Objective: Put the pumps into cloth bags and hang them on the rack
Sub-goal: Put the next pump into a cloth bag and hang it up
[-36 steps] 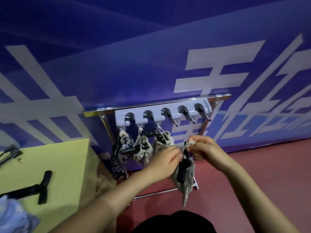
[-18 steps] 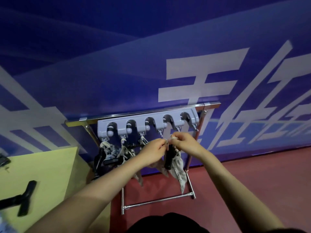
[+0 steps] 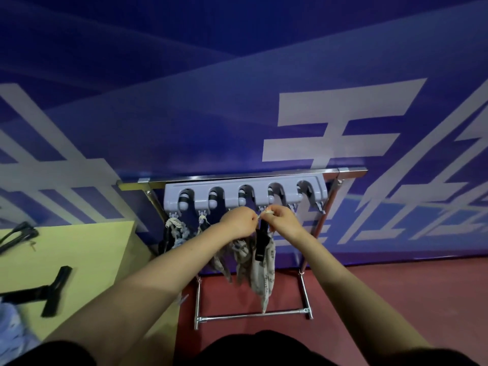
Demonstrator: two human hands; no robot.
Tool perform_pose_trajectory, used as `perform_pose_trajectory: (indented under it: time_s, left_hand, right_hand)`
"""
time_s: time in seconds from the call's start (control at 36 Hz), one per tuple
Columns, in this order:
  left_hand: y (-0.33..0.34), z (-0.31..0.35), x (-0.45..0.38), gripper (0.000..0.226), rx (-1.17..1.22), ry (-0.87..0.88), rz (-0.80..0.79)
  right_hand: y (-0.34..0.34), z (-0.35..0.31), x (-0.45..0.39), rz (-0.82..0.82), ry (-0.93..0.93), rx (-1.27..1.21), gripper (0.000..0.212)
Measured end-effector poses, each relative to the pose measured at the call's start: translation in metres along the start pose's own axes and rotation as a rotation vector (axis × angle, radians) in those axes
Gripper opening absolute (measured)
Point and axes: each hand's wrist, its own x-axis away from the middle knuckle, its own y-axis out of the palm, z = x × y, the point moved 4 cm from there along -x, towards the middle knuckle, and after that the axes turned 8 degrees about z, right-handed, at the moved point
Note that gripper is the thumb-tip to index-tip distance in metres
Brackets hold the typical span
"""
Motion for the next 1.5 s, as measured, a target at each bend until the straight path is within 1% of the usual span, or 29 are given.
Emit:
perform_pose_trajectory:
  time_s: [0.14,0.19,0.25,0.33,0.44,0.53,0.64,0.69,0.75,0.86,0.94,0.97,1.03,1.14,1.22,1.28,1.36,1.5]
  left_hand:
    - [0.004,0.001,-0.01,0.026,0.105,-0.03,-0.032]
    - [0.008,-0.001,-0.011,0.028,0.142,-0.008,-0.022]
    - [0.011,-0.003,-0.011,0.031,0.175,0.01,-0.005]
    - [0.015,-0.003,-0.01,0.038,0.222,-0.007,-0.023]
    - [0.014,0.003,-0.01,0.036,0.224,-0.064,-0.05]
    - [0.015,0.003,-0.012,0.033,0.165,-0.082,-0.013]
    - [0.014,0.002,-0.013,0.032,0.183,-0.078,0.03]
    - [0.008,0.002,-0.007,0.031,0.228,-0.066,0.034]
    - [0.001,-0.001,-0.001,0.031,0.283,-0.037,0.048]
    - [-0.017,-0.016,0.01,0.031,0.403,0.018,0.106]
    - [-0.028,-0.031,0.02,0.031,0.629,-0.018,0.152]
    - [-0.031,-0.037,0.024,0.031,0.712,-0.04,0.157]
    - [-0.04,-0.05,0.034,0.032,0.803,-0.07,0.176]
    - [-0.054,-0.094,0.058,0.033,0.878,-0.153,0.277]
    - [-0.055,-0.14,0.08,0.034,0.92,-0.233,0.357]
    - [-0.054,-0.172,0.094,0.036,0.95,-0.306,0.395]
    - [-0.052,-0.227,0.126,0.035,1.019,-0.464,0.426]
    - [-0.041,-0.329,0.19,0.027,1.018,-0.653,0.491]
  right_hand:
    - [0.005,0.003,-0.002,0.062,-0.016,-0.063,0.022]
    - [0.007,0.007,-0.004,0.076,0.001,-0.107,0.02]
    - [0.004,0.013,-0.005,0.124,0.049,-0.175,0.015]
    - [0.002,0.023,-0.008,0.168,0.121,-0.228,0.017]
    - [0.008,0.026,-0.008,0.164,0.137,-0.222,0.017]
    - [0.013,0.024,-0.008,0.185,0.137,-0.199,0.011]
    - [0.011,0.022,-0.007,0.246,0.109,-0.064,0.002]
    - [0.01,0.02,-0.003,0.302,0.087,-0.05,0.007]
    - [0.01,0.013,0.003,0.35,0.02,-0.066,0.01]
    - [0.014,-0.011,0.017,0.396,-0.109,-0.151,0.007]
    - [0.018,-0.04,0.027,0.416,-0.183,-0.246,0.009]
    - [0.021,-0.049,0.03,0.406,-0.201,-0.279,0.01]
    - [0.031,-0.067,0.034,0.37,-0.212,-0.337,0.014]
    - [0.068,-0.097,0.042,0.23,-0.218,-0.398,0.028]
    - [0.109,-0.111,0.05,0.116,-0.2,-0.414,0.035]
    - [0.138,-0.115,0.055,0.043,-0.18,-0.397,0.037]
    - [0.192,-0.118,0.067,-0.089,-0.169,-0.325,0.038]
    - [0.283,-0.116,0.091,-0.29,-0.099,-0.215,0.036]
